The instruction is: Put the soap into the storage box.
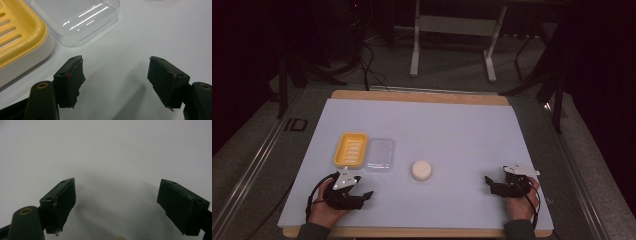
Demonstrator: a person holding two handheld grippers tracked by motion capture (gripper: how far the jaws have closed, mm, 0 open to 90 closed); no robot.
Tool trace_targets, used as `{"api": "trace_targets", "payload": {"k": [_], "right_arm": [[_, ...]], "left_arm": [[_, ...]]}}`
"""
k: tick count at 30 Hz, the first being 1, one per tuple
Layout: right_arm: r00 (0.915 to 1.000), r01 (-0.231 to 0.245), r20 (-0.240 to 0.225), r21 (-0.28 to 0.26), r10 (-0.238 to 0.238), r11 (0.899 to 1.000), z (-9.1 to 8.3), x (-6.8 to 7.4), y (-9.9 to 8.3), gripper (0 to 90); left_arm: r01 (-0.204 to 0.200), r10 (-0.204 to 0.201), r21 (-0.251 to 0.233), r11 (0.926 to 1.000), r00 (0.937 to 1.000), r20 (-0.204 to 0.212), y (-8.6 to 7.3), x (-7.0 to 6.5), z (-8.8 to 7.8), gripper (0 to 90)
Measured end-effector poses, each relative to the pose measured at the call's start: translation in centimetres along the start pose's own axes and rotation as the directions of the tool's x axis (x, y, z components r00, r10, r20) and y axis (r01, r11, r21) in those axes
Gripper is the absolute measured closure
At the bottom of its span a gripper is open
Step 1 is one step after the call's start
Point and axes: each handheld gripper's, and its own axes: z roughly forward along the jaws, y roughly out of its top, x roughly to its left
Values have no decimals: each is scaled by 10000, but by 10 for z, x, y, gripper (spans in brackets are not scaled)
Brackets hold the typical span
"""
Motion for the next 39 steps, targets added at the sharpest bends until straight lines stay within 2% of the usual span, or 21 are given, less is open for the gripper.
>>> {"api": "trace_targets", "payload": {"k": [5,6,10,14,24,27,31,36,39], "right_arm": [[10000,93,-2,-331,-93,9994,-3,1,-1,158],[9996,229,-183,-464,-237,9987,-4,1,-2,213],[9991,406,-106,-592,-413,9974,-5,4,-3,214],[9988,425,-209,-1038,-449,9937,-9,3,-5,220],[9986,524,-48,-1023,-531,9934,-10,5,-5,220],[9983,576,-38,-1003,-582,9933,-9,5,-5,225],[9983,569,-45,-1042,-577,9929,-10,5,-5,225],[9969,750,-147,-1002,-768,9921,-9,6,-5,225],[9974,679,-159,-1103,-700,9916,-10,6,-5,225]], "left_arm": [[-88,87,152,9998,9999,59,1,-1,1,299],[-75,75,299,9995,10000,4,2,0,2,310],[-134,132,332,9994,9999,47,4,1,1,312],[-397,394,426,9983,9992,86,8,2,-1,310],[-777,771,265,9966,9967,236,20,1,0,307],[-897,890,67,9959,9938,662,24,2,2,305],[-1248,1238,79,9921,9889,824,32,2,4,305],[-1579,1561,201,9872,9850,741,39,2,5,302],[-1670,1650,232,9857,9837,709,43,3,5,302]]}}
